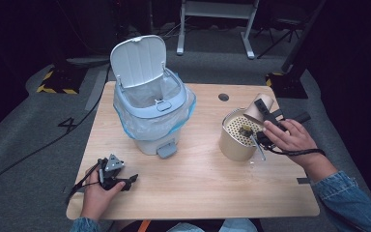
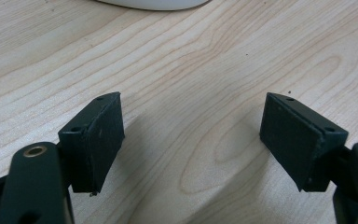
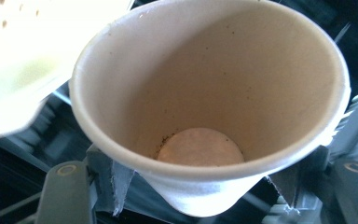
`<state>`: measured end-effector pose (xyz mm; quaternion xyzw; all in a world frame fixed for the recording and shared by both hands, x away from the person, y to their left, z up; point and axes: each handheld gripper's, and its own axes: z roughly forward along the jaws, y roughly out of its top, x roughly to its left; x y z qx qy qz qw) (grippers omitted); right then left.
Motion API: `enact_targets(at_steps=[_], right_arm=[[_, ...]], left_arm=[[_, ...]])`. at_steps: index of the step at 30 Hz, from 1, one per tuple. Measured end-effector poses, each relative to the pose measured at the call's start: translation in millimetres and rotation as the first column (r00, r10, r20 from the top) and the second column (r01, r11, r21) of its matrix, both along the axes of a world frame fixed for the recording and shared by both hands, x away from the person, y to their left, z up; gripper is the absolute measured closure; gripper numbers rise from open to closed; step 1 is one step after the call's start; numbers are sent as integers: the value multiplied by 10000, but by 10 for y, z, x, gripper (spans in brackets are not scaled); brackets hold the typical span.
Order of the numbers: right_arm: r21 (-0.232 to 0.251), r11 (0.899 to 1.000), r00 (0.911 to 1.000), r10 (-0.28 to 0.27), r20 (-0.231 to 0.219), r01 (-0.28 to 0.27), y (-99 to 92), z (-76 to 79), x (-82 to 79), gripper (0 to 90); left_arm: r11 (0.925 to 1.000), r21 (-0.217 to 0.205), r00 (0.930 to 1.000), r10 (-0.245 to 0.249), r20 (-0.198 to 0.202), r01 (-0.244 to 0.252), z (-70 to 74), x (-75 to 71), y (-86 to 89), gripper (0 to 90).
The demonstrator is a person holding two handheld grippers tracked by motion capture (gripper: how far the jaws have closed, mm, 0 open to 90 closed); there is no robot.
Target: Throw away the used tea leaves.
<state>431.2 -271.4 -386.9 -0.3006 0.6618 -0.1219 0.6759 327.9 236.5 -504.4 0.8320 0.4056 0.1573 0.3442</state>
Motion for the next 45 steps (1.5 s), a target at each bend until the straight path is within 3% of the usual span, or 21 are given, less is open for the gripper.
enact_targets(at_steps=[3, 8, 10, 12, 16, 19, 23, 24, 25, 27, 28, 29, 30, 31, 32, 33, 35, 38, 40, 43, 45], right_arm=[[1540, 9870, 9932, -284, -1131, 457, -63, 83, 56, 315], [2843, 9541, 9767, -336, -2119, 945, -149, 158, 89, 312], [3526, 9274, 9545, -154, -2978, 1249, -179, 176, 112, 311], [4019, 9030, 9382, -36, -3461, 1517, -195, 191, 123, 311], [5012, 8368, 8909, 367, -4528, 2202, -225, 225, 147, 310], [5885, 7579, 8461, 933, -5249, 2816, -266, 265, 168, 309], [6981, 5722, 7408, 2180, -6354, 4303, -360, 329, 214, 309], [7104, 5224, 7068, 2577, -6588, 4717, -387, 345, 228, 309], [7209, 4787, 6795, 2983, -6703, 5011, -415, 361, 245, 309], [7200, 4027, 6259, 3593, -6922, 5652, -472, 383, 277, 308], [7131, 3694, 6038, 3794, -7011, 5958, -497, 389, 288, 308], [7024, 3204, 5735, 4132, -7074, 6355, -533, 395, 307, 307], [6881, 2788, 5395, 4539, -7091, 6699, -570, 399, 329, 307], [6647, 2265, 4968, 5064, -7048, 7120, -614, 403, 350, 307], [6525, 1931, 4749, 5416, -6936, 7328, -648, 406, 365, 306], [6378, 1721, 4514, 5713, -6855, 7507, -676, 406, 381, 306], [6200, 1469, 4236, 6087, -6708, 7707, -721, 403, 401, 305], [5857, 1265, 3769, 6535, -6564, 8006, -769, 385, 421, 304], [5556, 1280, 3437, 6663, -6618, 8216, -794, 372, 435, 303], [5227, 1187, 3222, 6670, -6718, 8442, -839, 353, 451, 303], [5006, 1145, 2904, 6958, -6569, 8581, -863, 337, 458, 304]], left_arm=[[10000, 3, 10000, -1, 2, 1, 0, 0, 0, 221], [10000, 0, 10000, 0, 0, 0, 0, 0, 0, 220], [10000, 0, 10000, 1, -4, -1, 0, 0, 0, 221], [10000, 0, 10000, 0, 0, 0, 0, 0, 0, 221], [10000, 3, 10000, 2, -3, -2, 0, 0, 0, 220], [10000, 4, 10000, 2, -4, -2, 1, 0, -1, 220], [10000, 32, 10000, -20, 12, 20, 2, 1, 1, 221], [10000, 6, 10000, -1, -4, 1, 1, 0, 0, 220], [10000, 35, 10000, -23, 11, 23, 2, 1, 1, 221], [10000, 34, 10000, -26, 3, 26, 2, 1, 1, 220], [10000, 1, 10000, 1, -7, -1, 1, 1, 0, 220], [10000, 16, 10000, -18, -1, 18, 2, 3, 2, 220], [10000, 3, 10000, -15, -3, 15, 1, 4, 1, 220], [10000, -27, 10000, 12, -23, -12, 0, 2, 0, 219], [10000, 7, 10000, -14, -11, 14, 2, 4, 2, 220], [10000, 10, 10000, -13, -11, 13, 2, 4, 2, 220], [10000, 9, 10000, -11, -16, 11, 2, 3, 2, 220], [10000, 5, 10000, -15, -1, 15, 1, 4, 1, 220], [10000, 4, 10000, -15, -6, 15, 2, 4, 1, 219], [10000, 14, 10000, -15, -11, 15, 2, 4, 2, 219], [10000, 8, 10000, -18, -5, 18, 2, 4, 1, 219]])
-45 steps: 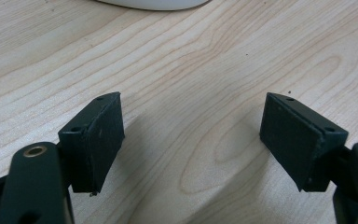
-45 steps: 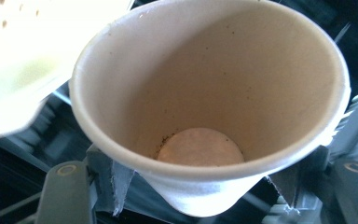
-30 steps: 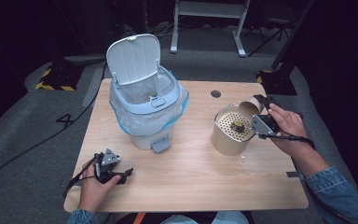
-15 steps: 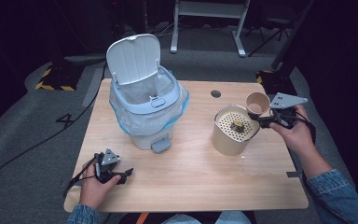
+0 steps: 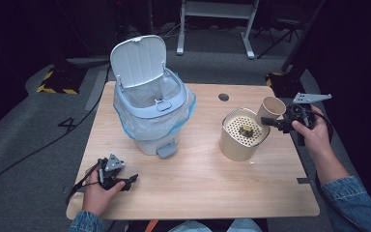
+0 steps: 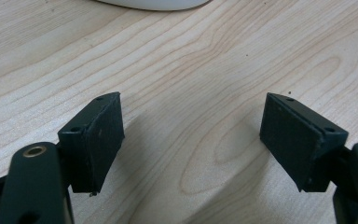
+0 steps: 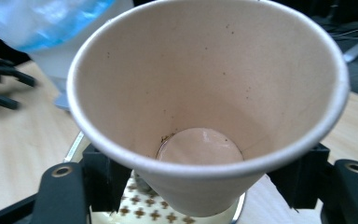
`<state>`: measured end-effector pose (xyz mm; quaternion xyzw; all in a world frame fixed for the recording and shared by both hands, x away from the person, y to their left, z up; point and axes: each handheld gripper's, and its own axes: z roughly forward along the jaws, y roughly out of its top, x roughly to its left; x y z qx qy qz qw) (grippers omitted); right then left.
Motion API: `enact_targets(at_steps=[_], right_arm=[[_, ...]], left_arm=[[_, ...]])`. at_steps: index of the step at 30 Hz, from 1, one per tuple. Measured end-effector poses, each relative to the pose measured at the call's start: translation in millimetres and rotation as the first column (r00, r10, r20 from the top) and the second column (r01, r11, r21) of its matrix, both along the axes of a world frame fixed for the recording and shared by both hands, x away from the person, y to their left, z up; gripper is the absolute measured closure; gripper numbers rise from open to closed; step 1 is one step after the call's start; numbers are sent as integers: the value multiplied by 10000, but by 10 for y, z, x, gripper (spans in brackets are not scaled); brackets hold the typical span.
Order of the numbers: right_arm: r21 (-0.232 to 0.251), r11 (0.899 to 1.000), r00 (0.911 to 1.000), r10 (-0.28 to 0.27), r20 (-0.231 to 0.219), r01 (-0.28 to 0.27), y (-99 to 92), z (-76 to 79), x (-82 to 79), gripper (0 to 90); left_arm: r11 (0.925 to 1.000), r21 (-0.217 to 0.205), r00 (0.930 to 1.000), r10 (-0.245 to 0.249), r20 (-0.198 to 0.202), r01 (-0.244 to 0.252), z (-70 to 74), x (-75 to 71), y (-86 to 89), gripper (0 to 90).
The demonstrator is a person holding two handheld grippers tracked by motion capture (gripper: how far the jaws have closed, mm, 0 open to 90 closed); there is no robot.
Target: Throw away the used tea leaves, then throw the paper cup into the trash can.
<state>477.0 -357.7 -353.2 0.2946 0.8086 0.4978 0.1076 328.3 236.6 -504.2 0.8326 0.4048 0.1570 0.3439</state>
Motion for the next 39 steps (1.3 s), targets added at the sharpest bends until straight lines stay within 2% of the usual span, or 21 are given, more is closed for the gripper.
enact_targets(at_steps=[4, 11, 16, 23, 30, 39], right_arm=[[356, 9991, 9996, 247, -99, -243, -20, -15, -6, 303], [0, 9996, 9993, 269, 272, -269, 33, 33, -37, 301], [-29, 9994, 9987, 353, 374, -352, 110, 85, -43, 299], [-89, 9970, 9951, 770, 621, -766, 311, 228, -20, 299], [-188, 9914, 9876, 1303, 876, -1292, 575, 424, 56, 298], [-376, 9825, 9780, 1853, 953, -1825, 917, 626, 156, 296]], left_arm=[[10000, 2, 10000, -4, -2, 4, 0, 0, 0, 220], [10000, -2, 10000, 1, -2, -1, 0, 0, 0, 219], [10000, 4, 10000, 1, 2, -1, 0, 0, 0, 219], [10000, -5, 10000, 2, 4, -2, -1, 0, 0, 219], [10000, 23, 10000, 3, 9, -3, 0, -1, -1, 220], [10000, 27, 10000, 22, 16, -22, -1, -4, 1, 220]])
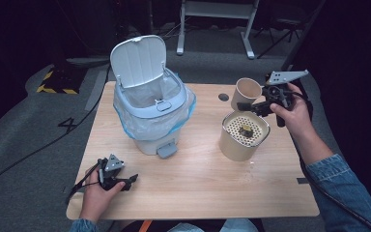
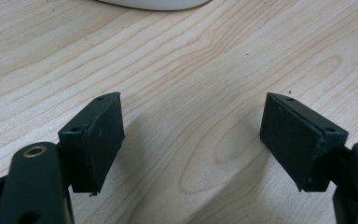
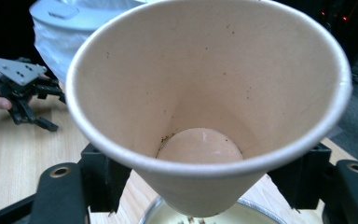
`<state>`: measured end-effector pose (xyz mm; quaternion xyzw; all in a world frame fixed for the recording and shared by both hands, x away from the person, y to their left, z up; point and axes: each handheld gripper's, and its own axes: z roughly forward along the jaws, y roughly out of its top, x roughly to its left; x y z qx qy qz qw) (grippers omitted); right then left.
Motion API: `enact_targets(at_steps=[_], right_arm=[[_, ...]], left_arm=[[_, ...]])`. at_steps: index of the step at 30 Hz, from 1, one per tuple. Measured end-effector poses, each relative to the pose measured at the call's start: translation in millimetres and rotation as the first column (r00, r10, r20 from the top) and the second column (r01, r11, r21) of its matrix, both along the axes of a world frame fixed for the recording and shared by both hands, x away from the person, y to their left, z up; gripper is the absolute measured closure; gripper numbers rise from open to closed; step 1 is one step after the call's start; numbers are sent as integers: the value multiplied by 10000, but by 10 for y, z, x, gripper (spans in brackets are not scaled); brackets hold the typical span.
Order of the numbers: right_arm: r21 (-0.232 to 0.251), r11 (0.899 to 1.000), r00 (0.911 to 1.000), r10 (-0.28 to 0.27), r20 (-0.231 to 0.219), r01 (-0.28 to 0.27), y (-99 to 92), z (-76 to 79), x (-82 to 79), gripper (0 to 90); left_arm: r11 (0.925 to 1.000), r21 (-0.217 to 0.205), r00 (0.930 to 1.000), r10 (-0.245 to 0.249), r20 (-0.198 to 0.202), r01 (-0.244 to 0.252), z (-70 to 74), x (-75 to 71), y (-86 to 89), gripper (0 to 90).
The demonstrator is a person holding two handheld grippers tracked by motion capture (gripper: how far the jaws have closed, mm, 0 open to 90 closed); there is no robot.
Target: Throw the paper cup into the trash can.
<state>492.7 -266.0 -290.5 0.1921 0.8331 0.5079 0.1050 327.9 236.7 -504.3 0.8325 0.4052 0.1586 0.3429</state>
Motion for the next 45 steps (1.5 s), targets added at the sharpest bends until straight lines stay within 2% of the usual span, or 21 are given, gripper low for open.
enact_targets(at_steps=[6, 13, 20, 31, 39, 45], right_arm=[[105, 9992, 9991, 389, 185, -391, 305, 172, 69, 293], [161, 9971, 9967, 738, 353, -744, 751, 311, 132, 292], [222, 9945, 9943, 1021, 300, -1027, 1180, 430, 167, 290], [114, 9928, 9922, 1191, 361, -1196, 1627, 498, 236, 287], [153, 9924, 9920, 1213, 364, -1219, 1916, 465, 268, 286], [-112, 9909, 9905, 1346, 267, -1343, 2102, 421, 266, 285]], left_arm=[[10000, -32, 10000, 24, -17, -24, -1, -1, -2, 220], [10000, 0, 10000, 3, -6, -3, 0, 0, 0, 220], [10000, -2, 10000, 3, -5, -3, 1, 1, 0, 220], [10000, -47, 10000, 16, -19, -16, -1, 2, -1, 220], [10000, -64, 10000, 30, -15, -30, -2, 1, -3, 220], [10000, -63, 10000, 29, -16, -29, -2, 1, -2, 220]])
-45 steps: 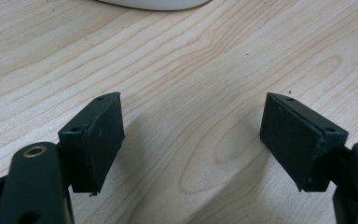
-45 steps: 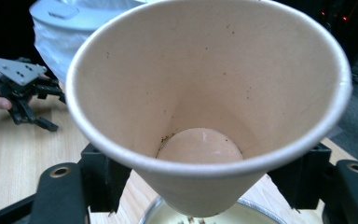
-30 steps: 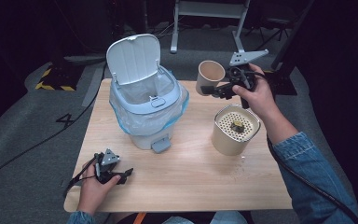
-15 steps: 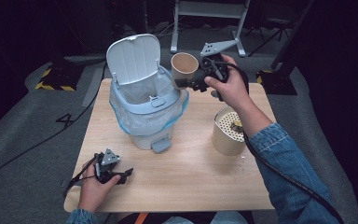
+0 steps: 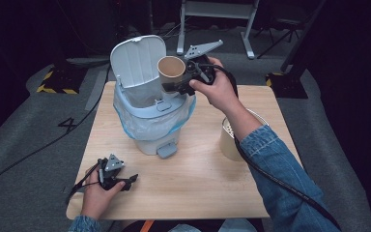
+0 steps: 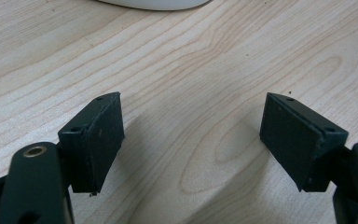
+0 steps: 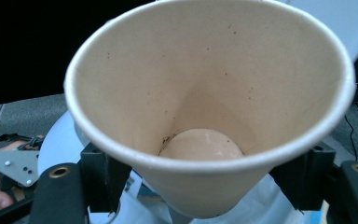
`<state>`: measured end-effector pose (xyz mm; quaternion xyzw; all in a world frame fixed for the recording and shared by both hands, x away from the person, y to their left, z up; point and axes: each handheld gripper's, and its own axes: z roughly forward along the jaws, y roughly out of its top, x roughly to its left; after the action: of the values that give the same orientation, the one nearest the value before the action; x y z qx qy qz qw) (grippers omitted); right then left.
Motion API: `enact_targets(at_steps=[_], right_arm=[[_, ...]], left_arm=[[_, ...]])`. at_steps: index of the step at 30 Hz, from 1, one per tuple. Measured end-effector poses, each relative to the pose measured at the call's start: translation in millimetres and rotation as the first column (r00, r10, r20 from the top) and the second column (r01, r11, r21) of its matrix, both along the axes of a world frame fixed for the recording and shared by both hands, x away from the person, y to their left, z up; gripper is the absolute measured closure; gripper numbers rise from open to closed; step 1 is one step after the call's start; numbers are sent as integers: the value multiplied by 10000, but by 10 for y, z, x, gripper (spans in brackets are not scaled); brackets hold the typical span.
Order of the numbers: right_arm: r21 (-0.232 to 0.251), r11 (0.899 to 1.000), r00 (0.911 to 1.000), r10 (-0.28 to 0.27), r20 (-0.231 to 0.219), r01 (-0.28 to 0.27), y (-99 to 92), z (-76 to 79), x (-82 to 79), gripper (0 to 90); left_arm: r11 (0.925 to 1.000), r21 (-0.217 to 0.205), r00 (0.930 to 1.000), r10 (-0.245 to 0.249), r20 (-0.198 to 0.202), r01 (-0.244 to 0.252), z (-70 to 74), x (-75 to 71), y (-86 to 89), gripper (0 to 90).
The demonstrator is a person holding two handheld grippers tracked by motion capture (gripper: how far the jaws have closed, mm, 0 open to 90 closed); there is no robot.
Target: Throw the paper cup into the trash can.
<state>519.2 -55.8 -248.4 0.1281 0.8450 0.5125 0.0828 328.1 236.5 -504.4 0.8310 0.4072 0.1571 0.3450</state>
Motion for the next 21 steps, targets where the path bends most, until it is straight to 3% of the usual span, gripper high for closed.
enact_targets(at_steps=[9, 16, 21], right_arm=[[-476, 9988, 9999, -65, -118, 59, 211, -57, -7, 285], [-1234, 9922, 9998, -156, 83, 165, 328, -90, -23, 275], [-1513, 9883, 9998, -157, 101, 170, 361, -125, -14, 165]], left_arm=[[10000, 0, 10000, 2, 1, -2, 0, 0, 0, 220], [10000, 35, 10000, -35, 30, 35, 1, 5, 3, 219], [10000, 32, 10000, -34, 36, 34, 1, 7, 3, 219]])
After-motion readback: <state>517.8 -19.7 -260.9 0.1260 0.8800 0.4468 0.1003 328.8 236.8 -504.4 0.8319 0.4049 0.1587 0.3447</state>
